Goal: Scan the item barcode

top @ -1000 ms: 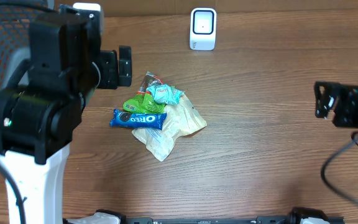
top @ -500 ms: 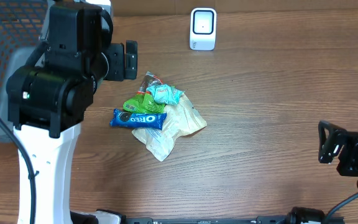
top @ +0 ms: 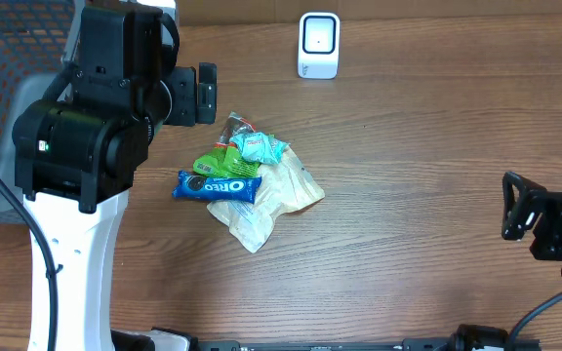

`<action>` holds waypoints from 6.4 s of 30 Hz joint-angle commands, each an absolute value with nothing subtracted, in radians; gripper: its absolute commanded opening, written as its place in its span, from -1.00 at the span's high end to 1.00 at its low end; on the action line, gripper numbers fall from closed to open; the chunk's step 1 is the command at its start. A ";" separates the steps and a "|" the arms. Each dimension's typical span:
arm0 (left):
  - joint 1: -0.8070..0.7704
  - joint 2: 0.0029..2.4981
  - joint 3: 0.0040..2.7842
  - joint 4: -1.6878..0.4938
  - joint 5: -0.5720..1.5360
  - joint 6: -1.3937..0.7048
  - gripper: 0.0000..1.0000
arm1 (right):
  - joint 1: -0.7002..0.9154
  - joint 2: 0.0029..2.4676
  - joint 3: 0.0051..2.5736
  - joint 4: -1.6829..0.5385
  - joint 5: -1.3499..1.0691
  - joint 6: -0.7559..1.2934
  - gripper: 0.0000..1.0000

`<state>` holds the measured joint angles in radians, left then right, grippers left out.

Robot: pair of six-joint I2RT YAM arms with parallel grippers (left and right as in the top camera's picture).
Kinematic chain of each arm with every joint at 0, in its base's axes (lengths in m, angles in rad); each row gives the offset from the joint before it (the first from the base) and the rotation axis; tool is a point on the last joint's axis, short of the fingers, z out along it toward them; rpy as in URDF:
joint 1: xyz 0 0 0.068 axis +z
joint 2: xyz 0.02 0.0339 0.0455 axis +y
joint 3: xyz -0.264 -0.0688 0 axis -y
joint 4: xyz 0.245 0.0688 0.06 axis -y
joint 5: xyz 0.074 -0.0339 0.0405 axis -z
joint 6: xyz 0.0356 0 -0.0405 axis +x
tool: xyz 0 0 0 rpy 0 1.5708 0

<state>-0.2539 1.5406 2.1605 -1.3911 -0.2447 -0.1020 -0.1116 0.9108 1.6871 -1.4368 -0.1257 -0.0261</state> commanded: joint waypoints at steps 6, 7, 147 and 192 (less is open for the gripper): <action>-0.249 1.543 2.162 -1.388 -0.262 -0.101 -0.99 | -0.099 0.912 1.655 -1.425 -0.124 -0.031 -1.00; -0.249 1.543 2.162 -1.388 -0.262 -0.101 -1.00 | -0.099 0.912 1.655 -1.425 -0.123 -0.031 -1.00; -0.060 1.728 2.162 -1.478 -0.189 -0.427 -0.99 | 0.499 2.002 1.761 -0.906 -0.689 0.301 0.93; -0.060 1.728 2.162 -1.480 -0.156 -0.427 -1.00 | 0.502 2.148 1.642 -0.911 -0.262 0.689 -0.47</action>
<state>-0.0608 1.7210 2.1586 -1.4818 -0.1604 -0.4137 0.4942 2.1208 1.6535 -0.9222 -0.2760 0.6758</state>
